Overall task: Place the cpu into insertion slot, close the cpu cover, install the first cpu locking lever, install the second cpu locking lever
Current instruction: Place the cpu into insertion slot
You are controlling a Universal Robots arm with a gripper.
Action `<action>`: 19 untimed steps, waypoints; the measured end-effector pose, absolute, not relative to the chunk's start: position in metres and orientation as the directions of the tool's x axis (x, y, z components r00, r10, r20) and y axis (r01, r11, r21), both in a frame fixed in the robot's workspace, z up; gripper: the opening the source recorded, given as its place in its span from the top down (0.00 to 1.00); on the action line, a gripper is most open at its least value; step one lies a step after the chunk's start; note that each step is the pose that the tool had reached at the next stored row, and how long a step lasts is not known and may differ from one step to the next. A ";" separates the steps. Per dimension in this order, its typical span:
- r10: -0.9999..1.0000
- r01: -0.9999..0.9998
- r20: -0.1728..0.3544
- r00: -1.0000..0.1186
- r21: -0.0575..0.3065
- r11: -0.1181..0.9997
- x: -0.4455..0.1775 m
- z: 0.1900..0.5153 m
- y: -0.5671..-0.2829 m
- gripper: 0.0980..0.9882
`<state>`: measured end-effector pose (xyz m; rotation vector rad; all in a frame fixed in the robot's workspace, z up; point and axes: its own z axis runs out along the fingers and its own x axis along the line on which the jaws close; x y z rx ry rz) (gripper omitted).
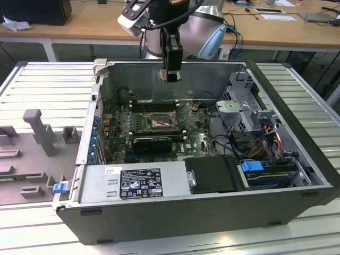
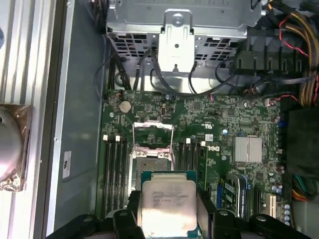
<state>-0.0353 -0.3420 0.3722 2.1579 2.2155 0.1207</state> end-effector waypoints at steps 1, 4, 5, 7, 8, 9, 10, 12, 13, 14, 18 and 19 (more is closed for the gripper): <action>1.000 0.996 0.021 -0.014 0.088 0.012 -0.035 0.372 -0.342 0.52; 0.999 0.995 0.021 0.037 0.088 -0.039 -0.035 0.372 -0.342 0.52; 0.998 0.994 0.021 0.057 0.088 -0.059 -0.035 0.372 -0.342 0.52; 0.996 0.992 0.021 0.087 0.088 -0.088 -0.035 0.372 -0.342 0.52; 0.995 0.991 0.021 0.096 0.088 -0.098 -0.035 0.372 -0.342 0.52; 0.994 0.990 0.021 0.110 0.088 -0.111 -0.035 0.372 -0.342 0.52; 0.992 0.989 0.021 0.121 0.088 -0.123 -0.035 0.372 -0.342 0.52; 0.988 0.984 0.021 0.152 0.088 -0.154 -0.035 0.372 -0.342 0.52; 0.986 0.982 0.021 0.167 0.088 -0.169 -0.035 0.372 -0.342 0.52; 0.983 0.979 0.021 0.184 0.088 -0.185 -0.035 0.372 -0.342 0.52; 0.971 0.967 0.021 0.238 0.088 -0.239 -0.035 0.372 -0.342 0.52; 0.968 0.964 0.021 0.251 0.088 -0.252 -0.035 0.372 -0.342 0.52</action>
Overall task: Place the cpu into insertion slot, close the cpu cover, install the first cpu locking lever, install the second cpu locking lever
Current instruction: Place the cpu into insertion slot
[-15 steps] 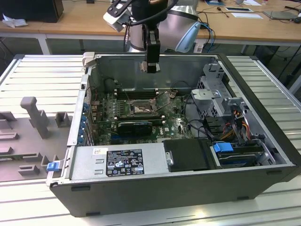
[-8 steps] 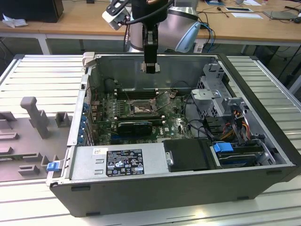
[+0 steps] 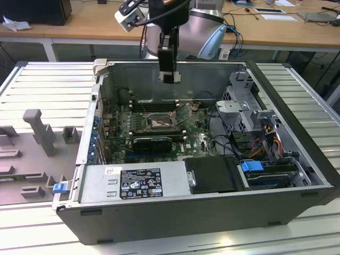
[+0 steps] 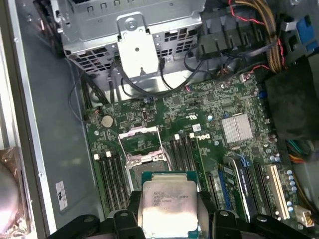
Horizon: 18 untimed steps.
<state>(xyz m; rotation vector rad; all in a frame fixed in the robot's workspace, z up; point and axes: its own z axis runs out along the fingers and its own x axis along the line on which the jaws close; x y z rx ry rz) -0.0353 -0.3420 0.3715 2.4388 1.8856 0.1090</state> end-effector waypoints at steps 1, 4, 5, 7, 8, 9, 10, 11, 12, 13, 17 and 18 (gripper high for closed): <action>0.965 0.961 0.021 0.260 0.088 -0.260 -0.035 0.372 -0.342 0.52; 0.959 0.954 0.021 0.284 0.088 -0.285 -0.035 0.371 -0.342 0.52; 0.956 0.952 0.021 0.292 0.088 -0.292 -0.035 0.371 -0.342 0.52; 0.951 0.947 0.021 0.308 0.088 -0.308 -0.035 0.371 -0.342 0.52; 0.949 0.945 0.021 0.316 0.088 -0.316 -0.035 0.371 -0.342 0.52; 0.943 0.939 0.021 0.331 0.088 -0.331 -0.035 0.371 -0.342 0.52; 0.939 0.935 0.021 0.344 0.088 -0.344 -0.035 0.371 -0.342 0.52; 0.935 0.931 0.021 0.353 0.088 -0.353 -0.035 0.371 -0.342 0.52; 0.933 0.929 0.021 0.360 0.088 -0.361 -0.035 0.371 -0.342 0.52; 0.930 0.926 0.021 0.368 0.088 -0.368 -0.035 0.371 -0.342 0.52; 0.913 0.909 0.021 0.407 0.088 -0.407 -0.035 0.371 -0.342 0.52; 0.909 0.904 0.021 0.417 0.088 -0.417 -0.035 0.371 -0.342 0.52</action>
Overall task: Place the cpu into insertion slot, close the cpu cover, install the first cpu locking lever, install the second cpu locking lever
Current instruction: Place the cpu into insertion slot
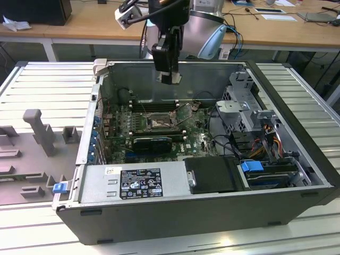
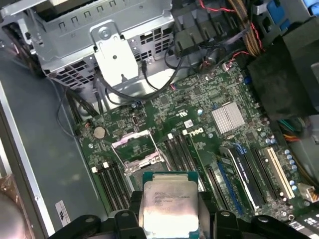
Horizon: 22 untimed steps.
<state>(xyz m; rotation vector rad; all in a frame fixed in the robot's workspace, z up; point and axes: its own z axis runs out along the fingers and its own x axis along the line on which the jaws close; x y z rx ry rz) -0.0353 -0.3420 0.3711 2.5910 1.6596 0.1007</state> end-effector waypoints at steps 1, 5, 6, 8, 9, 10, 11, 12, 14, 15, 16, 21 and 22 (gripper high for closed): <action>0.905 0.901 0.021 0.426 0.088 -0.426 -0.035 0.371 -0.342 0.52; 0.887 0.883 0.021 0.461 0.088 -0.461 -0.035 0.371 -0.342 0.52; 0.883 0.879 0.021 0.468 0.088 -0.468 -0.035 0.371 -0.342 0.52; 0.875 0.871 0.021 0.484 0.088 -0.483 -0.035 0.371 -0.342 0.52; 0.871 0.867 0.021 0.491 0.088 -0.490 -0.035 0.371 -0.342 0.52; 0.867 0.863 0.021 0.498 0.088 -0.498 -0.035 0.371 -0.342 0.52; 0.858 0.854 0.021 0.513 0.088 -0.513 -0.035 0.371 -0.342 0.52; 0.854 0.850 0.021 0.519 0.088 -0.519 -0.035 0.371 -0.342 0.52; 0.841 0.837 0.021 0.540 0.088 -0.540 -0.035 0.371 -0.342 0.52; 0.834 0.830 0.021 0.552 0.088 -0.551 -0.035 0.371 -0.342 0.52; 0.827 0.823 0.021 0.562 0.088 -0.561 -0.035 0.371 -0.342 0.52; 0.793 0.789 0.021 0.608 0.088 -0.608 -0.035 0.370 -0.342 0.52; 0.788 0.784 0.021 0.615 0.088 -0.614 -0.035 0.370 -0.342 0.52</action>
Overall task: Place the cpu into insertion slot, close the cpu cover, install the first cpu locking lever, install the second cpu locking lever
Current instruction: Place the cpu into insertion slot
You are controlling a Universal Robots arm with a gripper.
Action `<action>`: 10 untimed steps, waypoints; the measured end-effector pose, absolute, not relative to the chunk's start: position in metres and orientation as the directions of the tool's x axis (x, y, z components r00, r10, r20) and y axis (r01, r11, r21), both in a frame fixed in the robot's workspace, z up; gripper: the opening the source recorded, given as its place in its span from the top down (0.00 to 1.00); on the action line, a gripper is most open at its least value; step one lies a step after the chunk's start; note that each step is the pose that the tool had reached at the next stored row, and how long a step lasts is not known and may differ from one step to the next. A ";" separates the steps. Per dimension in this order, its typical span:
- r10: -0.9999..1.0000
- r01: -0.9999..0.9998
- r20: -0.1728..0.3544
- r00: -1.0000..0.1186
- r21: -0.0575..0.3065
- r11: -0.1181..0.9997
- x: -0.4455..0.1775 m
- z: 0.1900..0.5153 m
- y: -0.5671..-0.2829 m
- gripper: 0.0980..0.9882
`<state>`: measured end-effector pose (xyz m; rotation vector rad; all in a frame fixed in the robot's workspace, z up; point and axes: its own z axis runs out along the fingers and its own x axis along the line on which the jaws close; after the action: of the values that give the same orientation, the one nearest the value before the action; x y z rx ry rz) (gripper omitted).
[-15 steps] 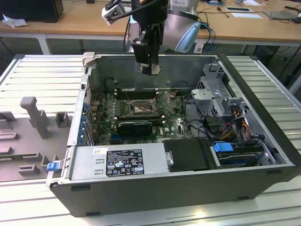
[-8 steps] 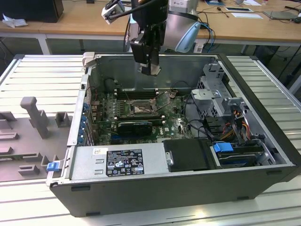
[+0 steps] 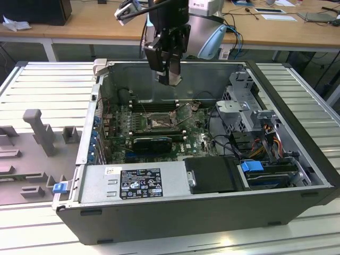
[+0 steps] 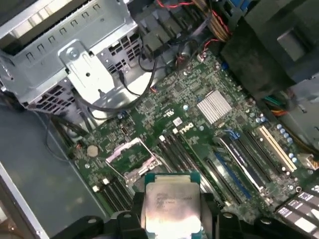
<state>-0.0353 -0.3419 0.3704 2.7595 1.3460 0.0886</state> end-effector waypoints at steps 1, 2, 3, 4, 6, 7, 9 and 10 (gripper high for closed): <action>0.782 0.778 0.021 0.623 0.088 -0.622 -0.035 0.370 -0.342 0.52; 0.776 0.772 0.021 0.630 0.088 -0.629 -0.035 0.370 -0.342 0.52; 0.770 0.766 0.021 0.637 0.088 -0.636 -0.035 0.370 -0.342 0.52; 0.765 0.761 0.021 0.644 0.088 -0.643 -0.035 0.370 -0.342 0.52; 0.751 0.747 0.021 0.660 0.088 -0.659 -0.035 0.370 -0.342 0.52; 0.742 0.738 0.021 0.670 0.088 -0.669 -0.035 0.370 -0.342 0.52; 0.731 0.727 0.021 0.682 0.088 -0.681 -0.035 0.370 -0.342 0.52; 0.722 0.718 0.021 0.692 0.088 -0.691 -0.035 0.370 -0.342 0.52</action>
<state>-0.0353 -0.3419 0.3701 2.8220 1.2024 0.0829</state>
